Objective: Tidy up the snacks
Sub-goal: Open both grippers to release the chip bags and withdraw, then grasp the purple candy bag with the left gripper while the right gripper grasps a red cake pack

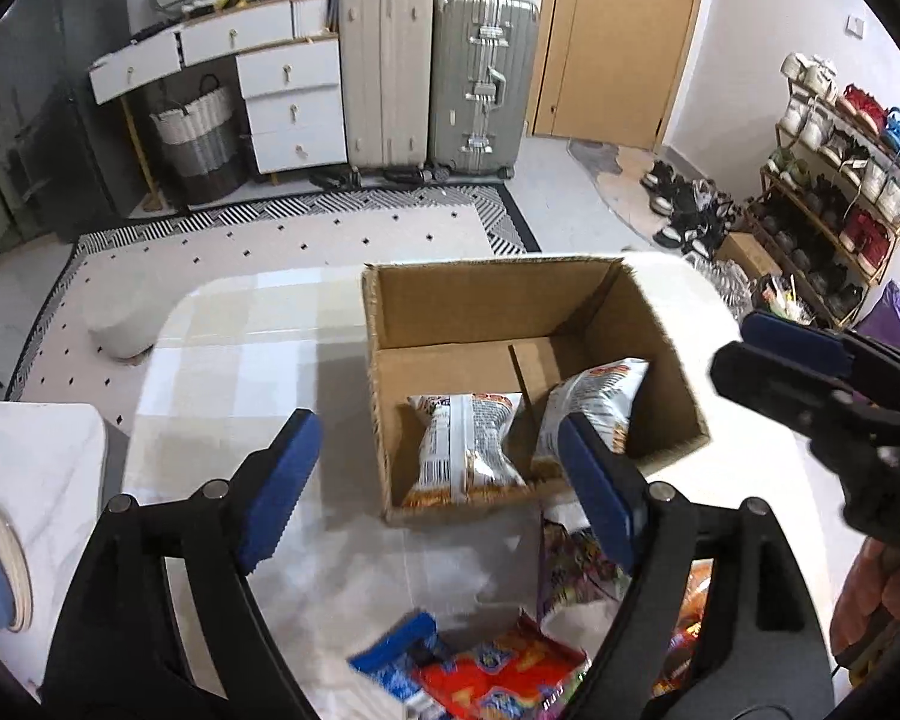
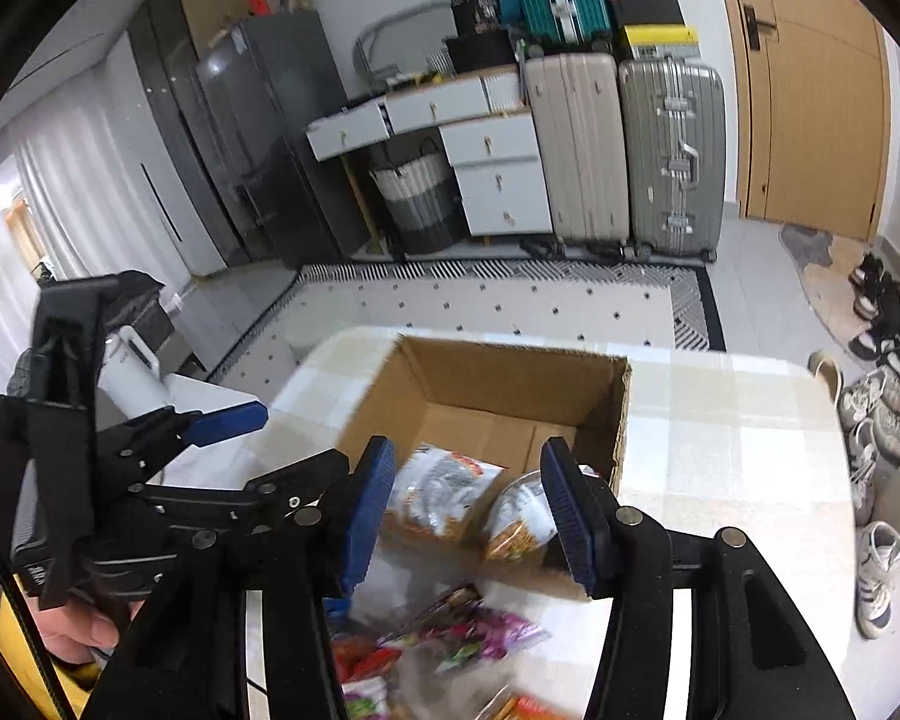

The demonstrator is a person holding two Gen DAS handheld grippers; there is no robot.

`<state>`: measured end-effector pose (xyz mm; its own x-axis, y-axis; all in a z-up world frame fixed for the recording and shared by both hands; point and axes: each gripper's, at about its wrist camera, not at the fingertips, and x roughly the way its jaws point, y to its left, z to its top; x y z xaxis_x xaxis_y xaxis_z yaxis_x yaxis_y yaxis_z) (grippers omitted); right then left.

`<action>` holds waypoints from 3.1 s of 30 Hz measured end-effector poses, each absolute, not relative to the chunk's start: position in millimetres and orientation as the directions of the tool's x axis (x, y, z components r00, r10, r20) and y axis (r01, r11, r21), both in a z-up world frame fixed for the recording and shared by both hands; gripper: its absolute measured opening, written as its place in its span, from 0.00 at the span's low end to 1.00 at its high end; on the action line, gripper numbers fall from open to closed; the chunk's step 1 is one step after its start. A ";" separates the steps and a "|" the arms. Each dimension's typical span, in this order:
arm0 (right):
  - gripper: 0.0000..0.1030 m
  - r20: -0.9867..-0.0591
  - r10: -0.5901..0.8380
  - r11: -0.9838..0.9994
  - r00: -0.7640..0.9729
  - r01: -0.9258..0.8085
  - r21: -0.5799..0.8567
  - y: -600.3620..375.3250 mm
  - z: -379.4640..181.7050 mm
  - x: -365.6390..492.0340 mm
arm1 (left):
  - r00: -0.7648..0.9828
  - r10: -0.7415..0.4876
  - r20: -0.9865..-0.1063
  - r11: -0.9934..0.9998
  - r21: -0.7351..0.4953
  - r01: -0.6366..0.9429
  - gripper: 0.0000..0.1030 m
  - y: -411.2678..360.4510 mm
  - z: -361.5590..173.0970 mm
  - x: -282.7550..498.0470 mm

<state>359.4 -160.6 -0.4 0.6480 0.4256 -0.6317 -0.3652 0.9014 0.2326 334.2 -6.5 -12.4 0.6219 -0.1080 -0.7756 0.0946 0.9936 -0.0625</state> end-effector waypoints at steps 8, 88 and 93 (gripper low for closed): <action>0.75 -0.517 0.455 0.889 0.725 -0.403 0.218 -164.3 50.1 267.4 | 0.702 -0.121 -0.701 0.992 -0.072 0.099 0.81 0.6 37.7 247.8; 0.99 -0.480 0.521 0.848 0.706 -0.363 0.387 -223.8 -135.0 106.8 | 0.553 -0.317 -0.770 0.937 -0.344 0.058 0.24 -5.3 -139.1 129.5; 0.99 -0.558 0.518 0.855 0.649 -0.365 0.369 -210.2 -148.1 115.8 | 0.565 -0.325 -0.759 0.932 -0.359 0.055 0.24 8.2 -137.3 120.4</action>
